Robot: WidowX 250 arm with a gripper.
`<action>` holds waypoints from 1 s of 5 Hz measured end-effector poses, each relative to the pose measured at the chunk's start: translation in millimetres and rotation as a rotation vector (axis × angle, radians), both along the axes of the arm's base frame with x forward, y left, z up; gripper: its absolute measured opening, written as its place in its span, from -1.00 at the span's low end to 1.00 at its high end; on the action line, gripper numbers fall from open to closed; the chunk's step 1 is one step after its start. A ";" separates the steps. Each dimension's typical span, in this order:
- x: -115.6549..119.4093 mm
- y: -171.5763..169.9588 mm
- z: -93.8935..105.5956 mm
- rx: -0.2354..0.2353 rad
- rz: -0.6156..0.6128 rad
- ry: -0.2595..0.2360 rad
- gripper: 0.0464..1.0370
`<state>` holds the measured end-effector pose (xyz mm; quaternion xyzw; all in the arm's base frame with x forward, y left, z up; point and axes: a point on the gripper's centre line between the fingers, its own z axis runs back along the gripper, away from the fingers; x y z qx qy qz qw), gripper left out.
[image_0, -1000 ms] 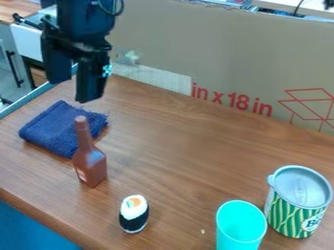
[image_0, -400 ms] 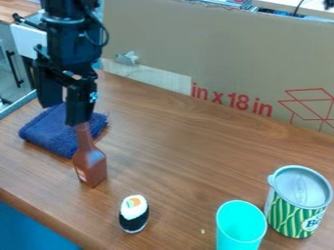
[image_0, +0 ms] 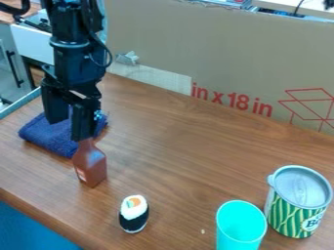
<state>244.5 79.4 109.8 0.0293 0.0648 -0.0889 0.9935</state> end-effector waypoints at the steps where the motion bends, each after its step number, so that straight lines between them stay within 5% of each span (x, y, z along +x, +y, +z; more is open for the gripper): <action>1: 5.5 -2.8 -9.9 -0.025 -0.013 -0.011 0.93; 2: 5.5 -4.2 -11.4 -0.032 -0.017 -0.009 0.80; 4: 5.5 -6.6 -14.0 -0.043 -0.002 -0.019 -0.34; 5: 5.5 -9.0 -12.9 -0.061 -0.006 -0.022 -0.42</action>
